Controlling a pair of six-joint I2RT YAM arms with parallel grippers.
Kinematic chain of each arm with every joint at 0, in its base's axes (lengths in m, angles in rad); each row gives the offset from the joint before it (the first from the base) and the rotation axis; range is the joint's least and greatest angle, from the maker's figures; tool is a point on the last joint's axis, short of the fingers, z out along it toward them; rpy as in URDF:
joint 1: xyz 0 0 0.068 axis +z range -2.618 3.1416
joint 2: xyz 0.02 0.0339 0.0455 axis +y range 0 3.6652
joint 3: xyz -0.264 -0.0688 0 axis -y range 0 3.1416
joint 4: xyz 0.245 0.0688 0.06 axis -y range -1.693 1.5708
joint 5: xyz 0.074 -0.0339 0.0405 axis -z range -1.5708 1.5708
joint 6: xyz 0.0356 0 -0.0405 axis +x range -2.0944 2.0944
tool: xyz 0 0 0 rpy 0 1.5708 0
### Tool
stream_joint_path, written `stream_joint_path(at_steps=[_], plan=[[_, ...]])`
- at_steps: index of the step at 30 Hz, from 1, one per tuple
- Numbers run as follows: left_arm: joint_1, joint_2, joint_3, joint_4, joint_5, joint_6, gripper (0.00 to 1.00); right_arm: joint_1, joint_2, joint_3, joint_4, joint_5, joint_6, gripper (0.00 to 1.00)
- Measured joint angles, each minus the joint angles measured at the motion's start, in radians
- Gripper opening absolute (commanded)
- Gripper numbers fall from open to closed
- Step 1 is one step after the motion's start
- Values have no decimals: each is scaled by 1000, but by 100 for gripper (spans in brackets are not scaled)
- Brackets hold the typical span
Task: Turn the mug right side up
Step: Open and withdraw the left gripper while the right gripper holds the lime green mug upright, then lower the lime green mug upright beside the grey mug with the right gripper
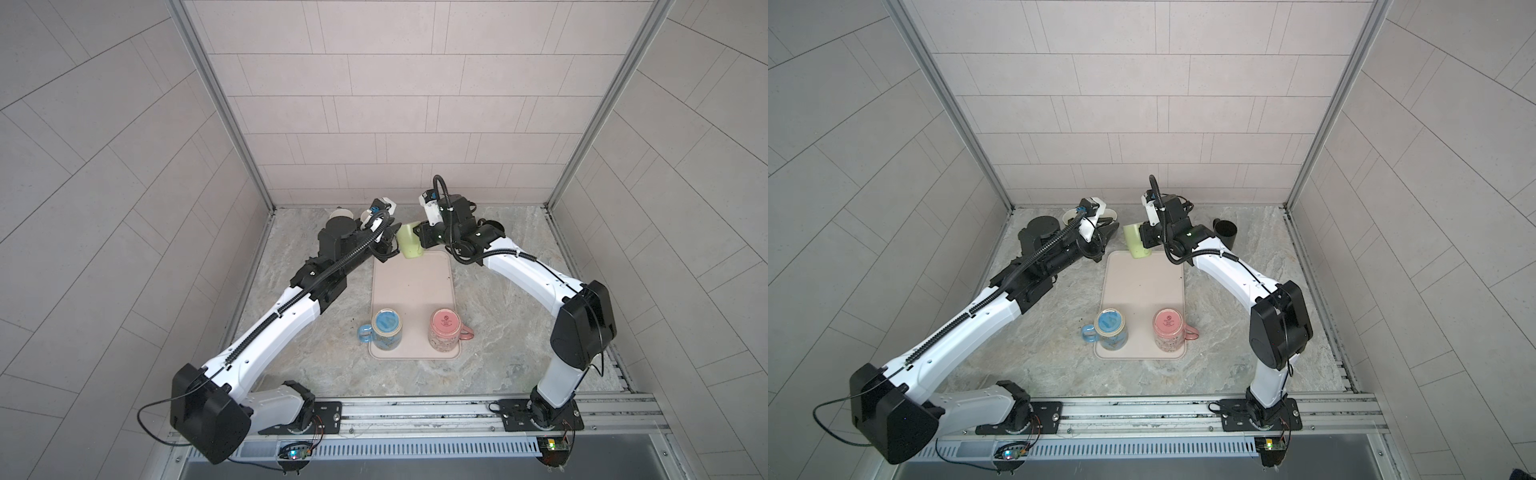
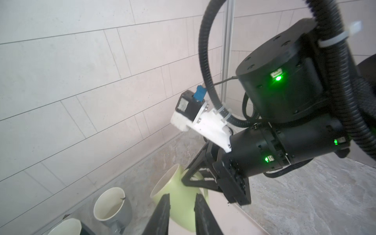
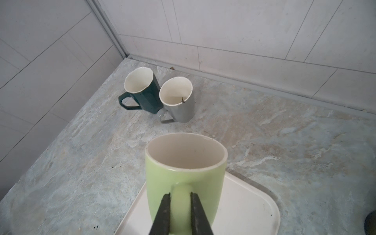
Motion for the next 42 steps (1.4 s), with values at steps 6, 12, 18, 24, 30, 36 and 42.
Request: stream_joint_path(at_steps=[6, 12, 18, 24, 30, 36, 42], plan=[[74, 12, 55, -73, -2, -95, 29, -34, 103, -32, 232, 2, -3, 0], [195, 43, 64, -76, 66, -209, 29, -51, 233, -29, 433, -8, 0, 0], [238, 73, 64, -75, 125, -275, 29, -58, 343, -11, 575, -9, 8, 0], [264, 97, 64, -64, 163, -312, 29, -60, 405, 24, 646, 7, 4, 0], [280, 119, 64, -48, 187, -333, 29, -60, 431, 47, 714, 27, -1, 0], [291, 125, 64, -38, 195, -344, 29, -60, 475, 63, 745, 52, -16, 0], [301, 128, 64, -15, 204, -353, 29, -60, 506, 63, 751, 81, -27, 0]])
